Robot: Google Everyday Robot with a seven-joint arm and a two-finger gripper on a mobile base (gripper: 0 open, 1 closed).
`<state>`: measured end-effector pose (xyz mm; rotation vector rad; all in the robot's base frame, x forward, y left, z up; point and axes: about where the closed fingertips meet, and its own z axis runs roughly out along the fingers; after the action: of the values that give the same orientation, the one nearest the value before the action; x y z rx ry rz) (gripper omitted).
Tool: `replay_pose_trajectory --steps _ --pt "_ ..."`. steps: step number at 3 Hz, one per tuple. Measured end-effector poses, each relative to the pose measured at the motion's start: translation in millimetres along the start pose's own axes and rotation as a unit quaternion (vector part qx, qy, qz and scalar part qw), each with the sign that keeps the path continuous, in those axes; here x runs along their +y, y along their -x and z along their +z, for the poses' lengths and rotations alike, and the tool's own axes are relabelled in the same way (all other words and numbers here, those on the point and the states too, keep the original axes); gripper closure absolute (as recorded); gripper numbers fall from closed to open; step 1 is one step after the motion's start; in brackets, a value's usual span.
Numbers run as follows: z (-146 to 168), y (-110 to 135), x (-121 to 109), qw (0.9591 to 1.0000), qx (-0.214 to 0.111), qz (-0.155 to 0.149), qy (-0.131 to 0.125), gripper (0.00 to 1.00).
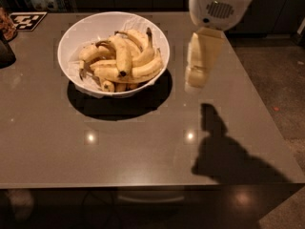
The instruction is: Pick banana from white bowl
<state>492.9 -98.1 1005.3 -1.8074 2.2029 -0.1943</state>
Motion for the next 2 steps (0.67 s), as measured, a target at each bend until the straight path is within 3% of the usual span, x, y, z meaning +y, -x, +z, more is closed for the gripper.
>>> replay_pose_trajectory --steps 1,2 --pt "3.3 33.3 -15.6 0.9995 0.018 0.016 -0.021 0.00" --pt "15.0 64.5 -21.8 0.9999 0.004 -0.014 -0.007 0.00"
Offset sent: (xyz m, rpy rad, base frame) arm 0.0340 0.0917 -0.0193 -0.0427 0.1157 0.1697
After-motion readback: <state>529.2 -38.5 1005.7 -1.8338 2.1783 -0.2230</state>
